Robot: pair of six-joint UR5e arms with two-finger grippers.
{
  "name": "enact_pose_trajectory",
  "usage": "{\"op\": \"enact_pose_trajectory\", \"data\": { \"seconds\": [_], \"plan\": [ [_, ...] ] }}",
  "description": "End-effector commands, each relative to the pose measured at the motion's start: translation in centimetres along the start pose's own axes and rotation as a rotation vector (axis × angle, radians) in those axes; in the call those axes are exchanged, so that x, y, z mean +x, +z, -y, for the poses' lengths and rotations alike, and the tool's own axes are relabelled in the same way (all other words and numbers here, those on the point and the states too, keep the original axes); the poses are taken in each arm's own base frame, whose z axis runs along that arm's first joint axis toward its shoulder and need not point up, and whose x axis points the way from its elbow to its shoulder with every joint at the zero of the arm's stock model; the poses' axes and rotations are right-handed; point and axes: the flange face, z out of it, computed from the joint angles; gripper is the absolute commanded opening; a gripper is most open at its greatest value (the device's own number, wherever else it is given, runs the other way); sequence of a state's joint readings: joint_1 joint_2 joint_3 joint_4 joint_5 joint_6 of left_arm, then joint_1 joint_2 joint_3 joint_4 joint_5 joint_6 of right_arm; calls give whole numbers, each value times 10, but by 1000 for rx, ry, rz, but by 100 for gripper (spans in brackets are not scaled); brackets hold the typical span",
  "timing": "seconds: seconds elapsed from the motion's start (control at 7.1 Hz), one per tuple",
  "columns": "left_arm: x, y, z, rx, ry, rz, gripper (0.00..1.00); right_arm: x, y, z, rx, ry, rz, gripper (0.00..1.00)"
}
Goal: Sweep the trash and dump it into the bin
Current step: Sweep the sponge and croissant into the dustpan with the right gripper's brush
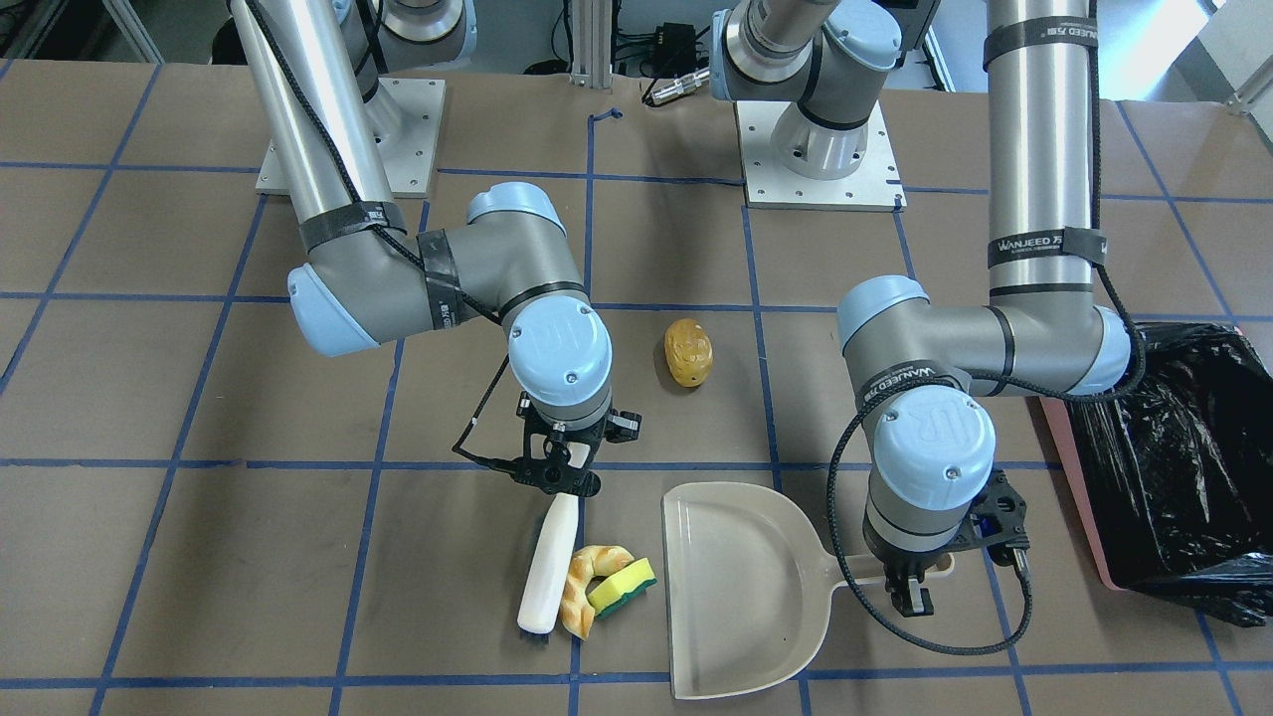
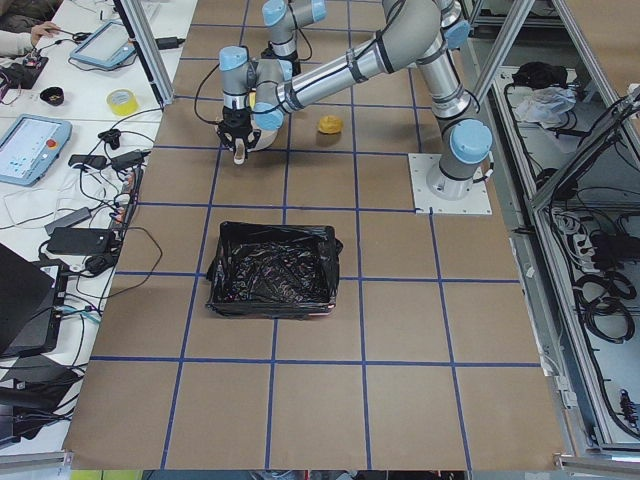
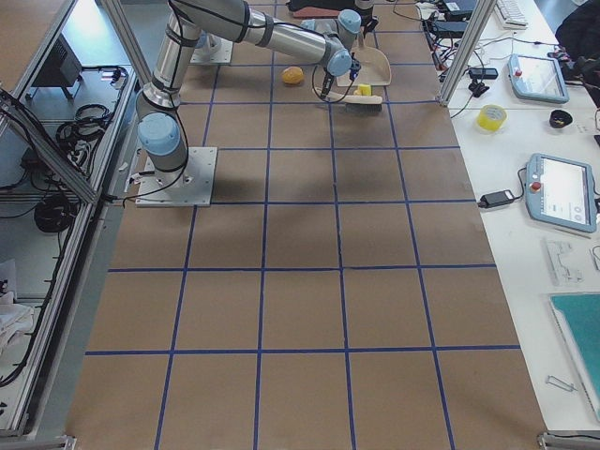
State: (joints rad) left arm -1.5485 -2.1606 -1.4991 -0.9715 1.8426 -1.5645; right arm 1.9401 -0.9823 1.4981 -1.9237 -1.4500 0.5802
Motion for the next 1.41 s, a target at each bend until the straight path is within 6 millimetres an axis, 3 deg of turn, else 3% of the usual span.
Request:
{"op": "enact_pose_trajectory", "data": {
  "seconds": [0.0, 0.28, 0.42, 0.7, 0.84, 0.99, 1.27],
  "plan": [
    [1, -1, 0, 1, -3, -12, 0, -41, -8, -1, -8, -21, 80, 15],
    [1, -1, 1, 1, -1, -12, 0, -81, -8, 2, -54, -61, 177, 15],
    [1, -1, 0, 0, -1, -12, 0, -92, 1, 5, -107, -75, 241, 15],
    [1, -1, 0, -2, -3, -12, 0, -97, -7, 8, -117, -96, 279, 15],
    [1, -1, 0, -2, -3, -12, 0, -87, -15, 10, -98, -114, 217, 15],
    [1, -2, 0, -8, 10, -12, 0, -65, -28, 15, -36, -146, 65, 15],
    [-1, -1, -1, -15, 8, -9, 0, -34, -58, 17, -5, -136, -43, 15]
  ]
}}
